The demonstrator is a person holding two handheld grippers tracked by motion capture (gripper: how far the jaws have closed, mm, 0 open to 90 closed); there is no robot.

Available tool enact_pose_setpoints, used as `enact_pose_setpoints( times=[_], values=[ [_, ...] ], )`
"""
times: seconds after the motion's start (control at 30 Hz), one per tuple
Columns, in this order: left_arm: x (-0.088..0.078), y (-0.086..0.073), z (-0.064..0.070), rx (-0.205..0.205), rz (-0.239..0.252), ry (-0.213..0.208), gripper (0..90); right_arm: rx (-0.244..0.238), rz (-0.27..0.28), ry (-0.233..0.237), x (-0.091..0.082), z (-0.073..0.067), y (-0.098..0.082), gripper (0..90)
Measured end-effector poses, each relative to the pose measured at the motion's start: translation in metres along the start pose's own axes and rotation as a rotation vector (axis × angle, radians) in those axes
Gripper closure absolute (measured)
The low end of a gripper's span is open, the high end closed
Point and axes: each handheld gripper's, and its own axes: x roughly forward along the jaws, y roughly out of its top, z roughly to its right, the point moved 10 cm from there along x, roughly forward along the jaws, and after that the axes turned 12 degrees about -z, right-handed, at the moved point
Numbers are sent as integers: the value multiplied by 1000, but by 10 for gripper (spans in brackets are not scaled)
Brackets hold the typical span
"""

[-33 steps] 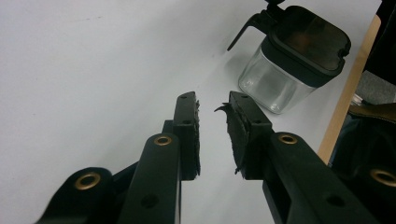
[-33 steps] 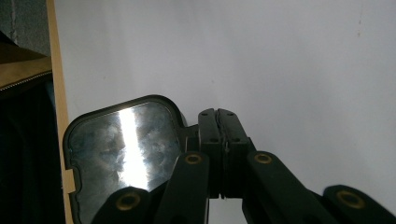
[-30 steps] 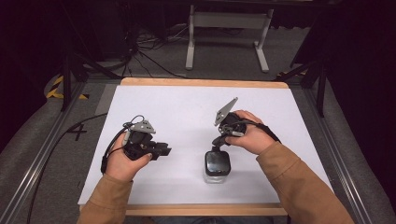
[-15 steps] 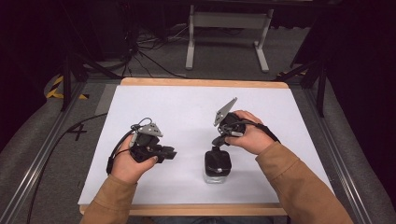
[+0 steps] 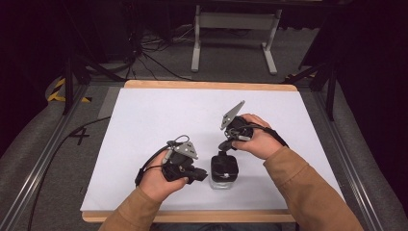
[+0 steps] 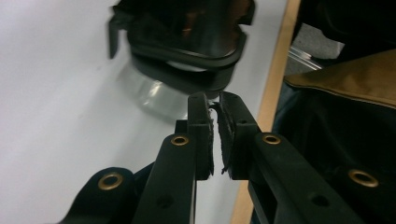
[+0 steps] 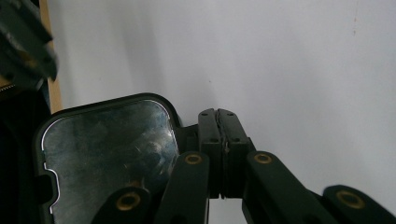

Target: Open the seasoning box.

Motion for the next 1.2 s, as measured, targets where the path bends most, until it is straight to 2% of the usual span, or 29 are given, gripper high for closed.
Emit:
enact_pose_setpoints(
  times=[0.07, 0.17, 0.23, 0.43, 0.6, 0.73, 0.9, 0.93, 1.07, 1.2],
  values=[
    [7, 2, 4, 12, -15, -7, 839, -1, 1, 4, 0, 0, 0, 900],
    [13, 3, 5, 5, -25, -5, 842, 0, 0, 4, 0, 0, 0, 900],
    [14, 7, 3, 2, 2, 12, 854, 0, 0, 9, 0, -1, 0, 900],
    [18, 9, 1, -13, 5, 20, 874, 0, 0, 3, 0, -1, 0, 900],
    [16, 12, 0, -16, 38, 34, 894, 3, 0, 1, 0, 0, 0, 900],
    [16, 12, 0, -16, 43, 43, 889, 18, 13, -21, -1, 2, 0, 887],
    [14, 14, -2, -20, 62, 51, 885, 79, 147, -61, -21, 6, -2, 897],
    [14, 14, -2, -20, 62, 51, 885, 79, 147, -61, -21, 6, -2, 897],
    [12, 17, -3, -25, 93, 52, 886, 133, 229, -86, -37, 4, -21, 900],
    [7, 21, -5, -25, 126, 59, 887, 155, 266, -89, -41, 1, -33, 900]
  ],
)
